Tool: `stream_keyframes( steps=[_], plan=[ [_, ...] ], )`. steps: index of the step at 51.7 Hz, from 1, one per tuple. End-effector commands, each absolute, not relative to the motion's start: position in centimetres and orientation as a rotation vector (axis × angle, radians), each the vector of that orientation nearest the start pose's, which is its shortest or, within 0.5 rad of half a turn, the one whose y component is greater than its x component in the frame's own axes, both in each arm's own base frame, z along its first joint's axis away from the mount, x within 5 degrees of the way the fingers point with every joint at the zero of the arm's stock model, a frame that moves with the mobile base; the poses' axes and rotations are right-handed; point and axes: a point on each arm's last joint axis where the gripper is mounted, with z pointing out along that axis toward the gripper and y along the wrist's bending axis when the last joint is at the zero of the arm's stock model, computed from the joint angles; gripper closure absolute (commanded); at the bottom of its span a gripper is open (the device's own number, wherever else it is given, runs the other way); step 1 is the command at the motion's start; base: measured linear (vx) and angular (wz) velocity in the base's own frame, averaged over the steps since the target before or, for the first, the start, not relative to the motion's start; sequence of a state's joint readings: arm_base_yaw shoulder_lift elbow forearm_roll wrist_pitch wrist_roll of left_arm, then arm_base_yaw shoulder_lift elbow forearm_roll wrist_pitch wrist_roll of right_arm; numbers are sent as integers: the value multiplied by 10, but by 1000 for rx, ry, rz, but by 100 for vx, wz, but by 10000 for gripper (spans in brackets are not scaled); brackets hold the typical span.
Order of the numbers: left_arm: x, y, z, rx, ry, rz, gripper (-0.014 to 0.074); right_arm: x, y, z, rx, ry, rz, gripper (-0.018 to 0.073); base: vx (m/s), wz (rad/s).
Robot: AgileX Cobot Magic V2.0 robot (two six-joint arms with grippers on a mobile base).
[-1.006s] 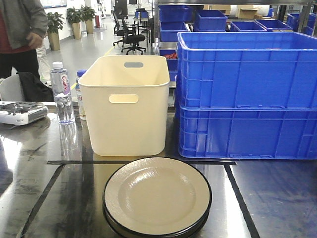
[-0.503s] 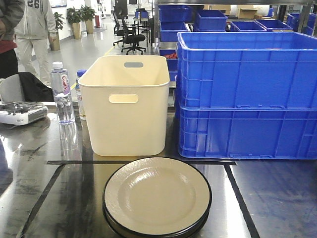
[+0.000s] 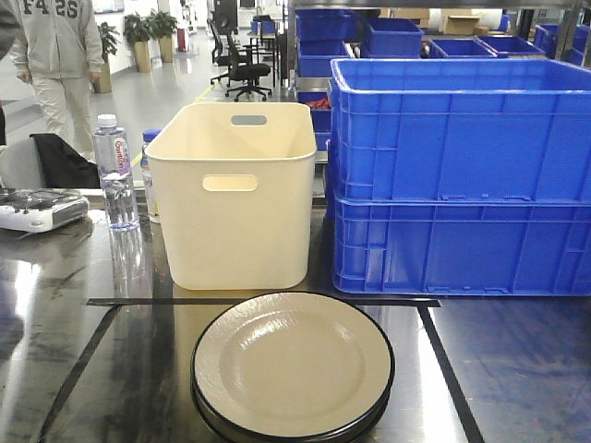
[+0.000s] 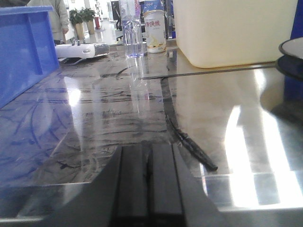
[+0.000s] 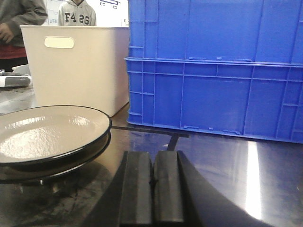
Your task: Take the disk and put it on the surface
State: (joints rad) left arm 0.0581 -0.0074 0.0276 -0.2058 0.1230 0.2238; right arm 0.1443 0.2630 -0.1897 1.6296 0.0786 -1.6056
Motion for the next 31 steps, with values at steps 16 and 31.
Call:
stream_keyframes(
  steps=[16,31],
  plan=[
    [56,2,195,14,1558,77,598,77,19,270,-159,1528,199,568,0,0],
    [56,2,195,14,1558,77,598,77,19,270,-158,1528,198,568,0,0]
  ],
)
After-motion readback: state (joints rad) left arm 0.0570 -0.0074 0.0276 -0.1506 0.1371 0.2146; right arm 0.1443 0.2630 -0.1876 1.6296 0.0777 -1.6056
